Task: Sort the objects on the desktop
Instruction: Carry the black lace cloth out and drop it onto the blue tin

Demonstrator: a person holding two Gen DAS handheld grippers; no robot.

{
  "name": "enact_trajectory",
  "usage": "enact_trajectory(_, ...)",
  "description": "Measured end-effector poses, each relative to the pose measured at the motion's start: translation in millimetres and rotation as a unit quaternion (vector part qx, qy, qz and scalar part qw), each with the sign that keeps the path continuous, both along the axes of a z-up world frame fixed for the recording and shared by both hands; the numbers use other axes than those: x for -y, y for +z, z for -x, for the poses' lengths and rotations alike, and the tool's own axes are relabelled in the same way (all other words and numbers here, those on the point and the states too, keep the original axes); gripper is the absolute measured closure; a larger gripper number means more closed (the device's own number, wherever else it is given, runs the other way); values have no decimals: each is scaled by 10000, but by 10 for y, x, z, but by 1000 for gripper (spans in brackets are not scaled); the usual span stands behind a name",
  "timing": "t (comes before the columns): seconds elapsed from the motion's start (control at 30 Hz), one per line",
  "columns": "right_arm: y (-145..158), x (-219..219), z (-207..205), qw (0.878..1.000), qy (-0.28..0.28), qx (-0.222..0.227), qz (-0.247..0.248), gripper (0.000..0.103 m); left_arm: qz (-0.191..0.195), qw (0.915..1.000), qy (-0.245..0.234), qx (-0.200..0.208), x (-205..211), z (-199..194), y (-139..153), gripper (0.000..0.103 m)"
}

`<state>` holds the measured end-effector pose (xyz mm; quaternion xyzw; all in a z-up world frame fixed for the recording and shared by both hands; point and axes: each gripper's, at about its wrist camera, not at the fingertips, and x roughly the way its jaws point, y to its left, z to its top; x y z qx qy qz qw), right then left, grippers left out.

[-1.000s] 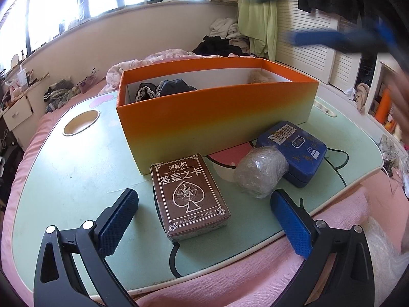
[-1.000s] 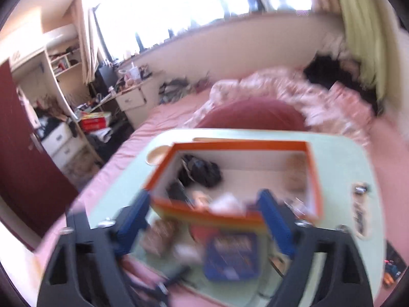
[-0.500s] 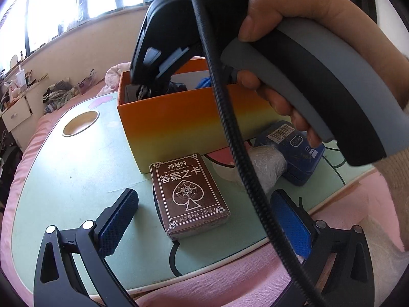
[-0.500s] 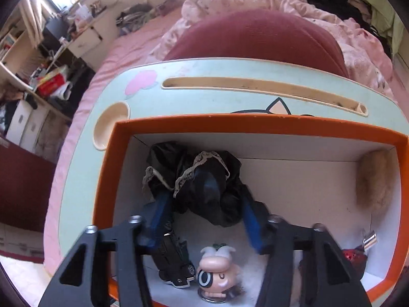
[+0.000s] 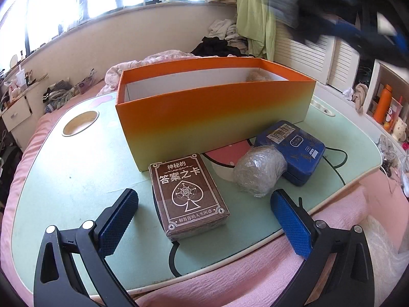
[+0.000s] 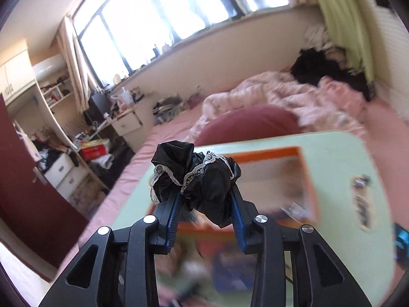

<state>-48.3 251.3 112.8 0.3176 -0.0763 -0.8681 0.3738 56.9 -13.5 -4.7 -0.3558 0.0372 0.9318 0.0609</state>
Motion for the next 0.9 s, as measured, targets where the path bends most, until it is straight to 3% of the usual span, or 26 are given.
enact_trajectory(0.1, -290, -188, -103, 9993, -200, 98, -315, 67, 6, 10000, 3, 2, -3, -6, -1, 0)
enact_trajectory(0.2, -673, -104, 5, 9958, -259, 386, -785, 67, 9, 10000, 3, 8, -7, -17, -4, 0)
enact_trajectory(0.27, -835, 19, 93, 9950, -114, 638, -757, 65, 8, 10000, 2, 14, -8, -25, -10, 0)
enact_trajectory(0.33, -888, 116, 142, 9974, -66, 498, -510, 54, 8, 10000, 4, 12, -4, -15, -7, 0)
enact_trajectory(0.4, -862, 165, 120, 9986, -14, 342, -398, 32, 0, 10000, 4, 15, -2, -17, -8, 0)
enact_trajectory(0.5, -760, 125, -41, 9994, -5, 4, -360, 18, -3, 10000, 8, 14, -13, -23, -10, 0)
enact_trajectory(0.6, -776, 112, -243, 9943, -22, -335, -1008, 13, -1, 10000, 10, 15, -3, -12, -16, 0)
enact_trajectory(0.7, -971, 76, -337, 9866, -53, -398, -1583, 13, -2, 10000, 12, 16, -12, -19, -21, 0)
enact_trajectory(0.77, -1149, 101, -320, 9825, -143, -398, -1814, 9, 8, 10000, 14, 29, -17, -17, -27, 0)
enact_trajectory(0.8, -1210, 136, -349, 9791, -272, -728, -1880, 0, 30, 10000, 10, 9, -3, 0, -26, 0)
enact_trajectory(0.9, -1248, 146, -306, 9820, -144, -636, -1770, 0, 28, 10000, 10, 21, 0, 7, -27, 0)
